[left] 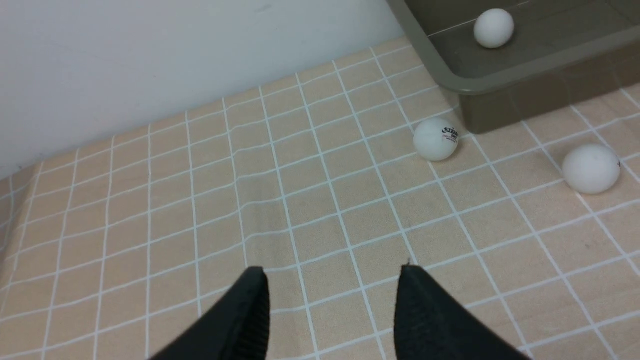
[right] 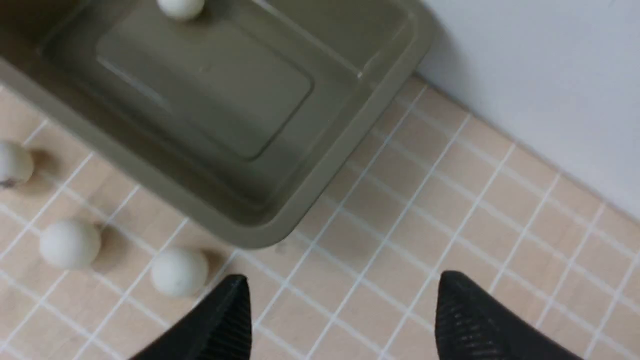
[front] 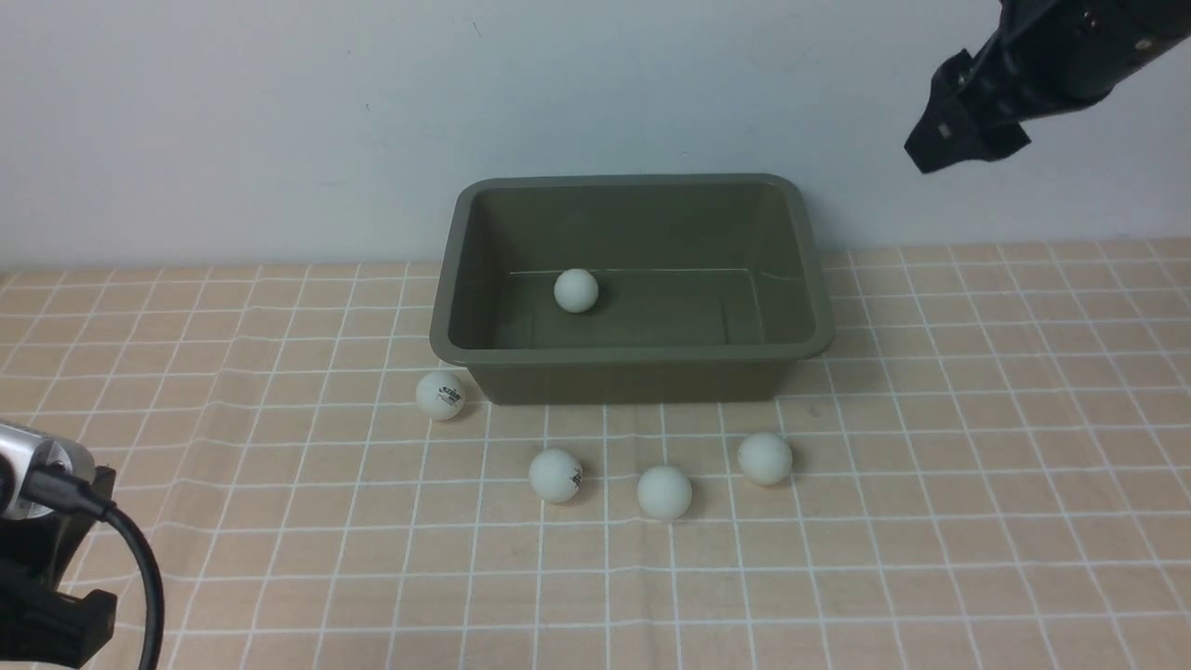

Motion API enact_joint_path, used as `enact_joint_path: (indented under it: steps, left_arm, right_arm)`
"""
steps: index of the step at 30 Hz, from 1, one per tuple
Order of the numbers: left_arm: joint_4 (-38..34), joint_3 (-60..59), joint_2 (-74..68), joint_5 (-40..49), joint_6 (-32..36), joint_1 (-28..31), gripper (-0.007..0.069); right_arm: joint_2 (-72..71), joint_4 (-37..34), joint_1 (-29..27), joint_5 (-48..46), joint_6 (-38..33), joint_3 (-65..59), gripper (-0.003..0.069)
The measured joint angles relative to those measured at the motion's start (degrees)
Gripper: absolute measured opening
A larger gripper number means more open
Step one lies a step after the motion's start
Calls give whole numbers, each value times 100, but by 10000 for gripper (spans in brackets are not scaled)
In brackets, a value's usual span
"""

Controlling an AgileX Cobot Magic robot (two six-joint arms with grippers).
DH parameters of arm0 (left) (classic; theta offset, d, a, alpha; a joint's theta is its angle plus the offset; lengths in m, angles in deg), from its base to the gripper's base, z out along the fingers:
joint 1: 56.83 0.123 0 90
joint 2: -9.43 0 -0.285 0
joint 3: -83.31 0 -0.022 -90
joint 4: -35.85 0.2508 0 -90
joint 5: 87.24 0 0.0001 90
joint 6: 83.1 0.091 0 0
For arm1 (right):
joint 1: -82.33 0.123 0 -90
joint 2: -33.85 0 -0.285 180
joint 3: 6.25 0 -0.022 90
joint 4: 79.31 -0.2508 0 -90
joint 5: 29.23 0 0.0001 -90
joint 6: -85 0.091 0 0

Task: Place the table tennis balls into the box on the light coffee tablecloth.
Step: 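Reach for and grasp a ping pong ball on the table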

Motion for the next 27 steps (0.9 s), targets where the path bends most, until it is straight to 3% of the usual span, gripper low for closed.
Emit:
enact_joint_path:
  steps: [8,16,22,27]
  left_arm:
    - [-17,0,0,0,0,0,314]
    - [-17,0,0,0,0,0,314]
    - [-17,0,0,0,0,0,314]
    - [-17,0,0,0,0,0,314]
  right_arm:
    - [-326,-517,40,694,27,-1717,451]
    - [-613,-878,812,2716,174,-3688,451]
    - [-303,-936,1288,3664,791,-3940,451]
    - [134,-955,1372,4034,1239,-3940,447]
